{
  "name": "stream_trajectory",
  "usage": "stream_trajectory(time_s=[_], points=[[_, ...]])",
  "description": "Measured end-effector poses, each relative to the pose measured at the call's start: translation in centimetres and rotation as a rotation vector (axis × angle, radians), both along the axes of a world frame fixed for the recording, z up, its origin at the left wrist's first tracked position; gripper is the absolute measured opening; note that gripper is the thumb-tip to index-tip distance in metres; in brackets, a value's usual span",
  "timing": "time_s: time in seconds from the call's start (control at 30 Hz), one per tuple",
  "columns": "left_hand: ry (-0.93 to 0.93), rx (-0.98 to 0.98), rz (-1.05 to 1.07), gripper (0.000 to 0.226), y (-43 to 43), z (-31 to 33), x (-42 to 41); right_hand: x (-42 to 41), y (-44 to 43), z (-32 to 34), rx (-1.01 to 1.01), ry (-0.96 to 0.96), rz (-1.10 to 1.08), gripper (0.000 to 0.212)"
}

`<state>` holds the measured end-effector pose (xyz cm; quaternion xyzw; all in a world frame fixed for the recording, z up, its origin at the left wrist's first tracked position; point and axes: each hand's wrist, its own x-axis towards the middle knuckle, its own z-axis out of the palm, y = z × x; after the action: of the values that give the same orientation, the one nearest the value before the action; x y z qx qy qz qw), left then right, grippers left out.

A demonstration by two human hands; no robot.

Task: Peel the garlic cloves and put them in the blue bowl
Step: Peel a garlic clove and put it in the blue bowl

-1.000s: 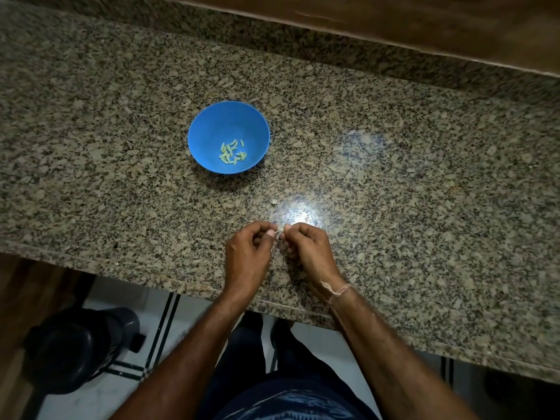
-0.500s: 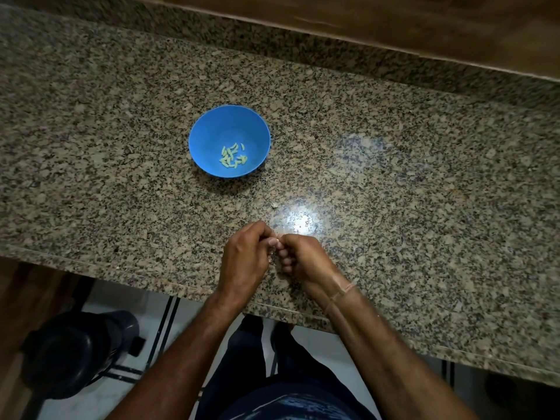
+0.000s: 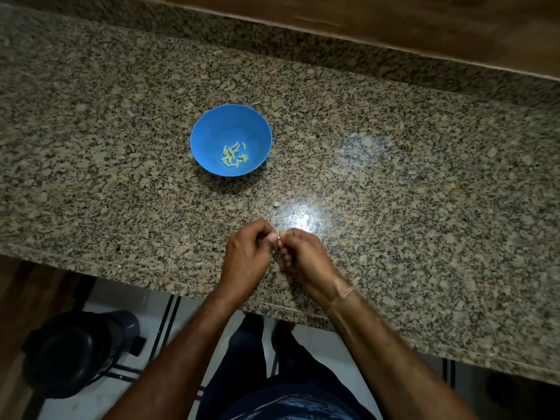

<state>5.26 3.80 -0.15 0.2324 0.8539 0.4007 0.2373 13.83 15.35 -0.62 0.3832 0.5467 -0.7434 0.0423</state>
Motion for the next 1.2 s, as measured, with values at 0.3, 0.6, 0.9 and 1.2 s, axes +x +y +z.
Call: stream_trajectory(time_s=[0.3,0.6,0.9,1.2], points=[[-0.349,0.013,0.08,0.026,0.1,-0.5,0.5,0.4,-0.6,-0.7,0.38,0.09,0.049,0.026],[-0.478,0.094,0.12,0.029,-0.1,-0.7,0.2,0.7,-0.4,-1.3,0.318,0.087,0.023,0.018],[-0.094,0.084,-0.061,0.02,-1.1,-0.8,-0.3,0.5,0.1,-0.6,0.041,0.016,-0.026,0.024],[-0.559,0.149,0.111,0.027,-1.0,-1.5,-0.7,0.6,0.0,-0.9,0.611,0.125,0.184,0.015]])
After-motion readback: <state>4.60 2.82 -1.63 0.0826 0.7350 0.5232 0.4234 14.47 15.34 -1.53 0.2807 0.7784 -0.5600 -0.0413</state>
